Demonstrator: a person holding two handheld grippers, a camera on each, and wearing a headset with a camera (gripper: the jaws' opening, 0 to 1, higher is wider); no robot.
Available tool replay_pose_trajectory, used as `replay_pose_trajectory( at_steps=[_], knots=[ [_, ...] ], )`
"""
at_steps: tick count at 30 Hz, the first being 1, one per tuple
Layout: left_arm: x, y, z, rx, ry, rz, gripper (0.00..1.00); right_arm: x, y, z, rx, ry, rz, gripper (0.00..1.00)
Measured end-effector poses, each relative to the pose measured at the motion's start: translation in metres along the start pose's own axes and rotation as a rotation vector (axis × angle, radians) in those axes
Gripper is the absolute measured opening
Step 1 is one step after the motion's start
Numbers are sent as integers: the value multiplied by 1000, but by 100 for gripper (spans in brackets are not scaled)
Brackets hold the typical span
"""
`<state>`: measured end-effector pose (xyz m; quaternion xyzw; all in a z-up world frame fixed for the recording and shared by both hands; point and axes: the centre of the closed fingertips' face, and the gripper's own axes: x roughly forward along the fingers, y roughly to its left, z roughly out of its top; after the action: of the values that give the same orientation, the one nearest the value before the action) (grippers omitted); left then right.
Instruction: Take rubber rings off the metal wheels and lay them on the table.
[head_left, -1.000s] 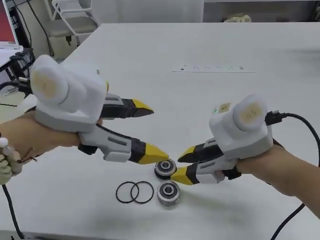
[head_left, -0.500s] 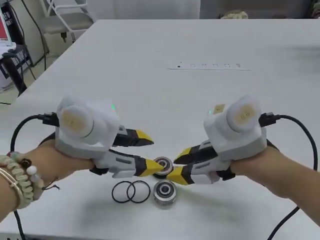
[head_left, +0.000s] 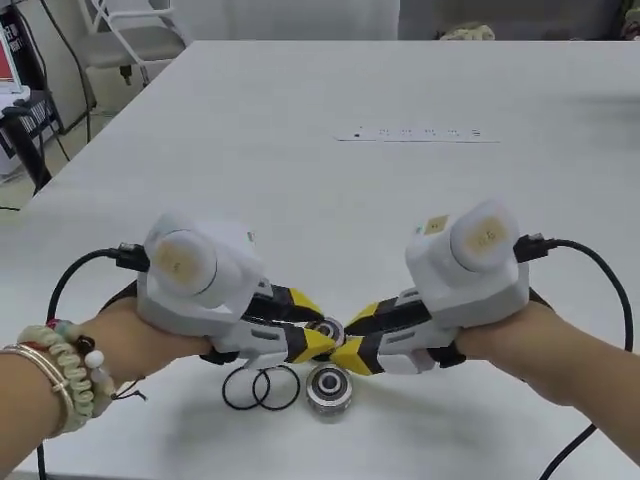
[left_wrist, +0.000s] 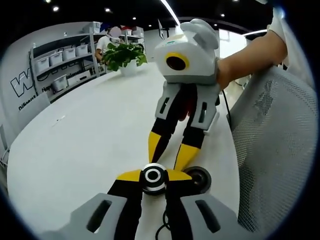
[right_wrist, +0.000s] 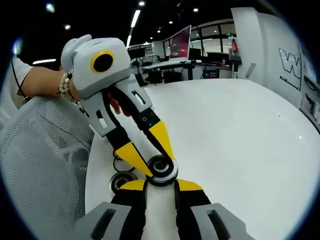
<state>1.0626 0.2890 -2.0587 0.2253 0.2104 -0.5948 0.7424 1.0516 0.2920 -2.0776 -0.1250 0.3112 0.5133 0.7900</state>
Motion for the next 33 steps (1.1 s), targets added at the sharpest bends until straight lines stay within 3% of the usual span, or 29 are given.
replay_pose_trajectory(
  at_steps=[6,7,8,11,15,16,17,23,26,28,33],
  knots=[
    [0,3,-1,-39,-2,3,9,1,0,0,6,-5,2,16],
    [0,3,-2,-62,-6,3,9,0,0,0,1,-7,2,16],
    [0,3,-3,-128,-19,0,8,0,1,0,-7,-8,3,16],
    [-1,2,-4,-58,-29,1,8,-1,0,1,0,-15,6,14],
    [0,1,-4,-71,-29,3,7,-1,0,-2,-8,-5,5,10],
    [0,1,-4,-73,-29,2,7,-1,-2,-6,-26,20,-3,5],
    [0,1,-4,-75,-30,1,7,0,0,-3,-19,2,4,4],
    [-1,0,-4,-65,-30,3,7,-1,-1,-4,-20,19,-3,1],
    [-1,0,-4,-61,-28,3,7,-1,-4,-3,9,19,-11,0],
    [-1,0,-4,-62,-29,4,7,-2,-4,-5,118,31,-19,0],
    [-1,0,-4,-51,-24,6,7,-5,-10,-3,214,12,-15,0]
  ],
)
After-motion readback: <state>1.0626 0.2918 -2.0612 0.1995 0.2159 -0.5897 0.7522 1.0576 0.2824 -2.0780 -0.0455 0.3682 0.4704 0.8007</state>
